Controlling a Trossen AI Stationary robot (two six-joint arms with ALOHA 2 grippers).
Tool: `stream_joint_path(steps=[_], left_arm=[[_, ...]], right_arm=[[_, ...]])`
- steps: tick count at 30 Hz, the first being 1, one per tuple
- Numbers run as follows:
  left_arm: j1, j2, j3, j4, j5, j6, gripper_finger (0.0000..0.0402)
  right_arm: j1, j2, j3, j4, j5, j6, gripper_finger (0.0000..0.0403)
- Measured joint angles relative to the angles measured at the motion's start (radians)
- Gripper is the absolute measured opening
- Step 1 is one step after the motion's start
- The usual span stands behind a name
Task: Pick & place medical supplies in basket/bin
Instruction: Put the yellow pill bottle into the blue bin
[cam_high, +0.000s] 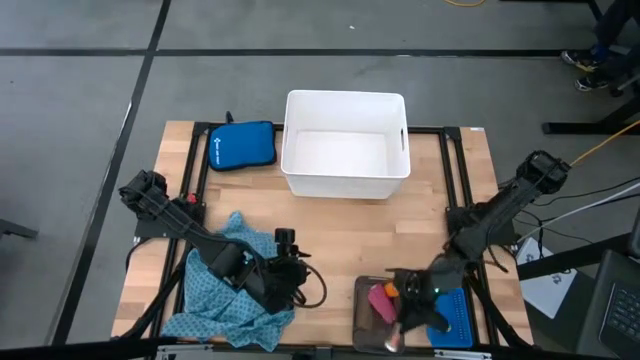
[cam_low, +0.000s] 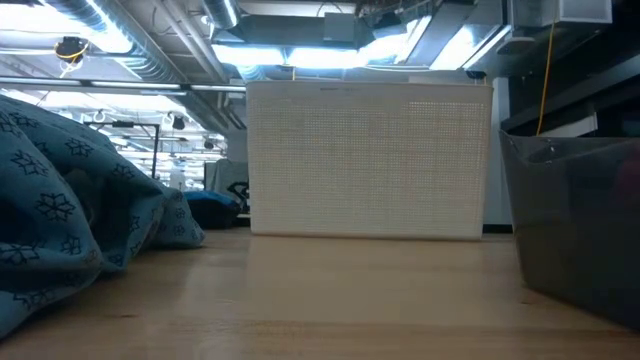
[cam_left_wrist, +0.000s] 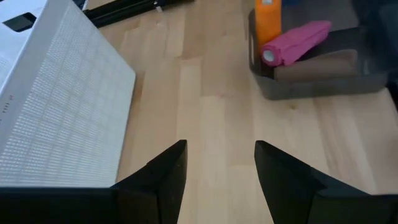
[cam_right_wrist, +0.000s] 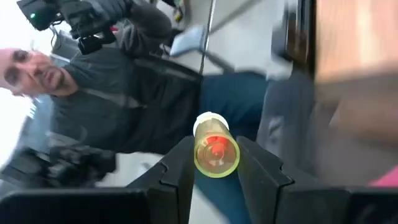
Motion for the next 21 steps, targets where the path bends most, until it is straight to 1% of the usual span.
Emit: stream_joint_path(steps=[7, 10, 13, 16, 21], left_arm=[[-0.025, 0.0, 0.0, 0.0, 0.0, -0.015, 0.0184], [-0.027, 0.0, 0.0, 0.0, 0.0, -0.015, 0.0184], [-0.026, 0.0, 0.0, 0.0, 0.0, -0.012, 0.0184], [-0.026, 0.001, 0.0, 0.0, 0.0, -0.001, 0.0184], [-0.026, 0.001, 0.0, 0.0, 0.0, 0.001, 0.0184]], right_arm=[[0.114, 0.017, 0.0, -0.008, -0.014, 0.423, 0.0108], [0.147, 0.017, 0.0, -0.076, -0.078, 0.6, 0.0108], [0.176, 0.017, 0.0, -0.204, -0.195, 0.761, 0.0108], [0.195, 0.016, 0.0, -0.292, -0.298, 0.86, 0.0108], [0.208, -0.029, 0.0, -0.36, -0.343, 0.926, 0.0108]])
